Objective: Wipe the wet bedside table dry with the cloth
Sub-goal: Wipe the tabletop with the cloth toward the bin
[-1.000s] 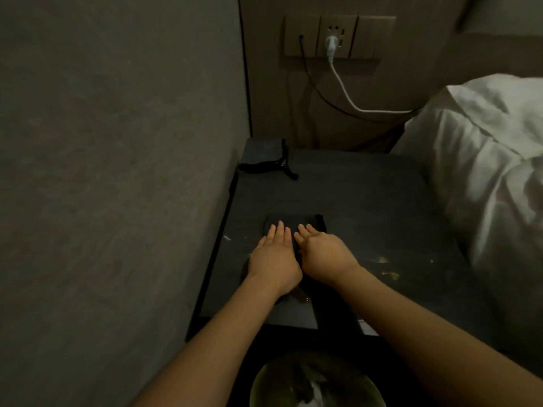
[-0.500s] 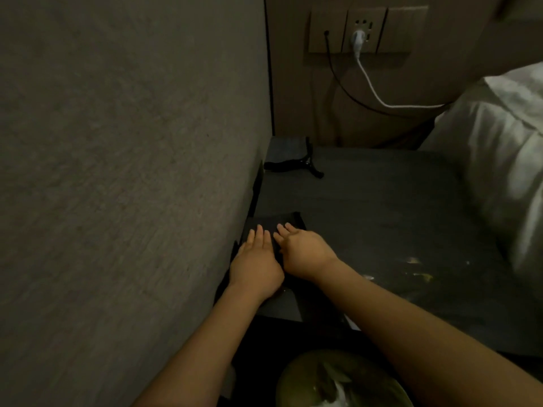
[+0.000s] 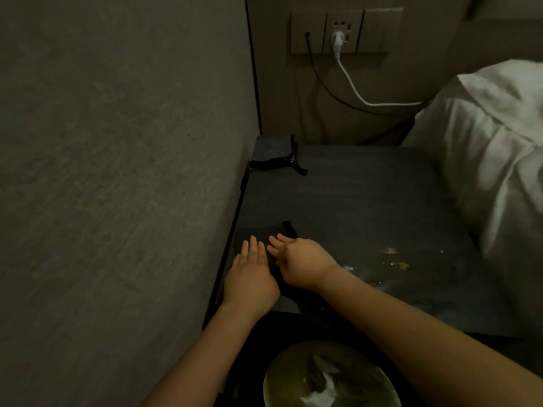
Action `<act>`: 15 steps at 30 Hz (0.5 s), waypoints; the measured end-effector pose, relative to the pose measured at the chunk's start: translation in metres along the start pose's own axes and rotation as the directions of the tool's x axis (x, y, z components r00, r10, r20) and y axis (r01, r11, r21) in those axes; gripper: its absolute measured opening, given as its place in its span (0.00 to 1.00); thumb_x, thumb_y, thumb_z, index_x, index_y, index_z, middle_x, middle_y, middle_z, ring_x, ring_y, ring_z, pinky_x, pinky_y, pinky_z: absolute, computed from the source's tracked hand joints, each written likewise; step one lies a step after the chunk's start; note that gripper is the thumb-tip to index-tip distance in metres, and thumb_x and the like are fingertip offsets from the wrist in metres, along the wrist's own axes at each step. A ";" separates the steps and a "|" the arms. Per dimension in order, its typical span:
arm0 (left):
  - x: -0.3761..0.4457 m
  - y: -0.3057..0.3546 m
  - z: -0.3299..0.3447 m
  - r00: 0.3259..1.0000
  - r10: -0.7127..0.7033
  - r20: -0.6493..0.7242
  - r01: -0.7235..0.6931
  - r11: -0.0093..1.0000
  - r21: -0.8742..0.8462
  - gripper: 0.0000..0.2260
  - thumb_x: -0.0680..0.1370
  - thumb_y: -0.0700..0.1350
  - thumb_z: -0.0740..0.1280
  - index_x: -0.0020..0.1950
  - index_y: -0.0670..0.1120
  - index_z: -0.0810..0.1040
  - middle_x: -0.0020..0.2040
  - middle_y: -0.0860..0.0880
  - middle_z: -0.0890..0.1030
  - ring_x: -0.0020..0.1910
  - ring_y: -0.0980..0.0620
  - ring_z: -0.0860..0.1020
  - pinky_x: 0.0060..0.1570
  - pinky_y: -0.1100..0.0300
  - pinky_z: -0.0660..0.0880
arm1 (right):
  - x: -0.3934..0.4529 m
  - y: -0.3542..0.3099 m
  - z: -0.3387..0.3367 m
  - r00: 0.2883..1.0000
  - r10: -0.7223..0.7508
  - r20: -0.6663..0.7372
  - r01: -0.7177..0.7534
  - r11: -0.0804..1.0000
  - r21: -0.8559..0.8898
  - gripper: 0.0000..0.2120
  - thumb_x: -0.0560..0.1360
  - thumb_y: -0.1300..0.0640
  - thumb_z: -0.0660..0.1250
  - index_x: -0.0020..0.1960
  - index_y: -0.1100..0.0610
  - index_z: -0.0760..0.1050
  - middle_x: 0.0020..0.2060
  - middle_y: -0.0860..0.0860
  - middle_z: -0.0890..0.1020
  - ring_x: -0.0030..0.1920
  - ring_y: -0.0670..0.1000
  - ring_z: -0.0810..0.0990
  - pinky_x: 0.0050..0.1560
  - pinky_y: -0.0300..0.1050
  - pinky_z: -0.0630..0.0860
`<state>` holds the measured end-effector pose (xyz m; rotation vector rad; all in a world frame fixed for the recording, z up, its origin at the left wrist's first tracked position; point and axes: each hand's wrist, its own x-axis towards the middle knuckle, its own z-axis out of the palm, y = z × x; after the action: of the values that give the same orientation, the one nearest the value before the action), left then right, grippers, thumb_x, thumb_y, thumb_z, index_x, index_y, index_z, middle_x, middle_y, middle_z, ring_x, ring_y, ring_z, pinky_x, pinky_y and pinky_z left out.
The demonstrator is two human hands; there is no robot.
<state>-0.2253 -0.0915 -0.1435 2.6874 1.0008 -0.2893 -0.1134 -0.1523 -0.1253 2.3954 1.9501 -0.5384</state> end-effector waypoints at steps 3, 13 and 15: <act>-0.004 0.013 0.001 1.000 0.021 0.016 -0.021 1.000 -0.012 0.31 0.79 0.43 0.55 0.77 0.40 0.42 0.78 0.42 0.40 0.78 0.47 0.42 0.76 0.55 0.45 | -0.012 0.008 0.000 1.000 0.017 0.013 -0.017 1.000 -0.012 0.23 0.80 0.55 0.53 0.74 0.54 0.55 0.76 0.50 0.55 0.76 0.49 0.53 0.73 0.50 0.58; -0.011 0.065 0.007 0.991 0.130 0.040 -0.130 0.991 0.001 0.31 0.79 0.44 0.54 0.78 0.41 0.43 0.79 0.43 0.41 0.78 0.48 0.42 0.75 0.56 0.44 | -0.061 0.046 0.015 0.991 0.119 -0.066 -0.114 0.990 0.081 0.22 0.81 0.51 0.50 0.73 0.54 0.57 0.75 0.49 0.58 0.75 0.48 0.54 0.74 0.50 0.59; -0.010 0.075 0.008 0.987 0.154 0.054 -0.155 0.988 0.019 0.31 0.79 0.44 0.54 0.78 0.41 0.42 0.78 0.43 0.41 0.78 0.48 0.42 0.75 0.55 0.44 | -0.070 0.055 0.016 0.989 0.131 -0.067 -0.125 0.988 0.088 0.22 0.81 0.52 0.50 0.73 0.54 0.57 0.75 0.49 0.58 0.75 0.47 0.54 0.74 0.50 0.58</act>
<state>-0.1839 -0.1549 -0.1351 2.7439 0.7732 -0.3402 -0.0767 -0.2343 -0.1333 2.6041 1.8179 -0.5458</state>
